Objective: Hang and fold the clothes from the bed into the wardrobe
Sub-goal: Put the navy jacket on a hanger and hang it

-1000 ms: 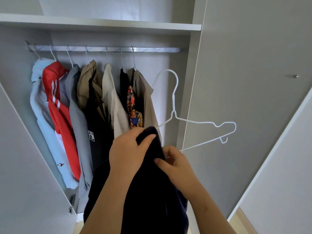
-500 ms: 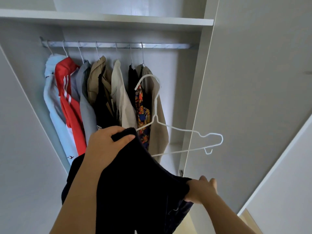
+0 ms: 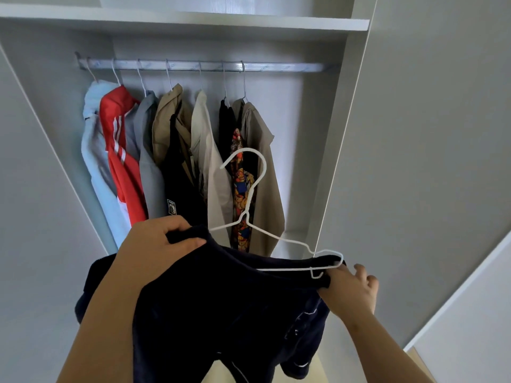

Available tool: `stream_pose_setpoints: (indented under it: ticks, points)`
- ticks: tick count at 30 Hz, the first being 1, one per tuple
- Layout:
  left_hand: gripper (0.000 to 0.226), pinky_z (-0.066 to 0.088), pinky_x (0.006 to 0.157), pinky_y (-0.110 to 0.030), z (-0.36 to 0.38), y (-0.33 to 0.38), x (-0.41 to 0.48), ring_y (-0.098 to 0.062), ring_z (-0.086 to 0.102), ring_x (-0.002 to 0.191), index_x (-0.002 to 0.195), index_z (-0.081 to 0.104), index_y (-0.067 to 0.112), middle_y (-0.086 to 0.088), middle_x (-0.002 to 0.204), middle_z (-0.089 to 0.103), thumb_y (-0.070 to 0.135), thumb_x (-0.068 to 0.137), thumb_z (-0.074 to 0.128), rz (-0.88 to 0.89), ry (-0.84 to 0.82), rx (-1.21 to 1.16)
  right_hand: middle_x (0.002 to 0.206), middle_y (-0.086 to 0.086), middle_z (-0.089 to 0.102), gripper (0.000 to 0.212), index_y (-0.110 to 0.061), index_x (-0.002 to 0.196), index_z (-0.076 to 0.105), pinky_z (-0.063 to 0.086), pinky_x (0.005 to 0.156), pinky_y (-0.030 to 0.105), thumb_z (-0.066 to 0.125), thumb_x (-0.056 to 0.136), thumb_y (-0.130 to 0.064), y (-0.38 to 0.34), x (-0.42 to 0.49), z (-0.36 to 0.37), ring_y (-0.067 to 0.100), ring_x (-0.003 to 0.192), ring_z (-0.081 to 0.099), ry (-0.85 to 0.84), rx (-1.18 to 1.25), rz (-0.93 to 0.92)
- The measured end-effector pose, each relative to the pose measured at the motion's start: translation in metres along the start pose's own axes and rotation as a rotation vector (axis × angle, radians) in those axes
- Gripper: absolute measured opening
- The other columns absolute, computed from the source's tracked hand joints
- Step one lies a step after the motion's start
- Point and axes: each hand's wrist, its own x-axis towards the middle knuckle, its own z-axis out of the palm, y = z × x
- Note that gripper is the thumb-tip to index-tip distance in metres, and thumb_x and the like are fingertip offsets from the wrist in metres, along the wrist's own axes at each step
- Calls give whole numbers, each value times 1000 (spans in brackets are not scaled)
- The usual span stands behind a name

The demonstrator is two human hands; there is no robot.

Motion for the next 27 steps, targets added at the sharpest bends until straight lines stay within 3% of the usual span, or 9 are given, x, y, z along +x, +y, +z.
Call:
stream_pose_setpoints:
  ticks: [5, 9, 11, 15, 18, 20, 22, 24, 27]
  points:
    - [19, 44, 58, -27, 8, -10, 2, -4, 56, 59, 62, 61, 27, 9, 56, 59, 29, 71, 77, -59, -20, 78, 125, -16, 49, 24, -33, 106, 55, 20, 105, 36, 43, 88, -25, 7, 0, 0, 26, 136, 22, 7, -21, 15]
    - [18, 48, 62, -32, 17, -11, 1, -7, 58, 62, 63, 62, 27, 8, 60, 61, 28, 71, 78, -78, -86, 65, 123, -12, 49, 19, -26, 103, 56, 23, 105, 34, 47, 87, -22, 12, 0, -2, 24, 135, 24, 19, 23, 43]
    - [20, 46, 61, -31, 23, -10, 1, -6, 56, 61, 62, 60, 26, 7, 59, 60, 28, 71, 77, -69, -96, 66, 110, -9, 52, 13, -21, 95, 57, 29, 98, 30, 50, 84, -19, 12, 2, -4, 20, 127, 34, 42, 107, 21]
    - [22, 43, 59, -28, 32, -10, 3, -4, 53, 60, 62, 58, 25, 7, 59, 57, 32, 73, 75, -65, -117, 97, 86, -1, 50, 5, -3, 78, 59, 36, 67, 23, 56, 75, 0, 3, 8, -14, 24, 95, 54, 74, 332, -52]
    - [23, 38, 54, -24, 42, -4, 2, -1, 51, 60, 61, 56, 28, 10, 58, 55, 34, 73, 74, -53, -98, 101, 107, 12, 62, 9, 10, 80, 61, 42, 70, 28, 57, 72, 10, -7, 8, -22, 32, 96, 58, 77, 483, -71]
    - [25, 33, 51, -20, 48, 1, 1, 2, 51, 60, 60, 53, 33, 13, 59, 55, 37, 74, 73, -51, -81, 103, 119, 9, 62, 7, 8, 78, 62, 45, 74, 24, 57, 74, 11, -14, 4, -25, 28, 97, 60, 77, 542, -107]
    - [24, 30, 50, -17, 55, 4, 0, 4, 51, 62, 61, 52, 36, 15, 63, 57, 38, 74, 72, -53, -77, 103, 120, 1, 61, 7, 3, 78, 64, 45, 77, 16, 58, 76, 8, -23, 0, -25, 22, 99, 60, 60, 560, -167]
    - [22, 30, 50, -18, 64, 8, -3, 3, 51, 64, 63, 52, 35, 14, 66, 58, 39, 74, 71, -46, -86, 107, 120, -6, 58, 10, -1, 78, 64, 38, 76, 0, 59, 78, 8, -33, -5, -25, 13, 99, 57, 51, 607, -219]
    - [23, 31, 50, -18, 74, 13, -7, 3, 53, 64, 62, 52, 36, 13, 66, 59, 38, 75, 71, -43, -66, 93, 132, -8, 52, 27, -13, 67, 60, 28, 74, -12, 58, 76, 12, -46, -12, -29, 1, 107, 45, 76, 748, -282]
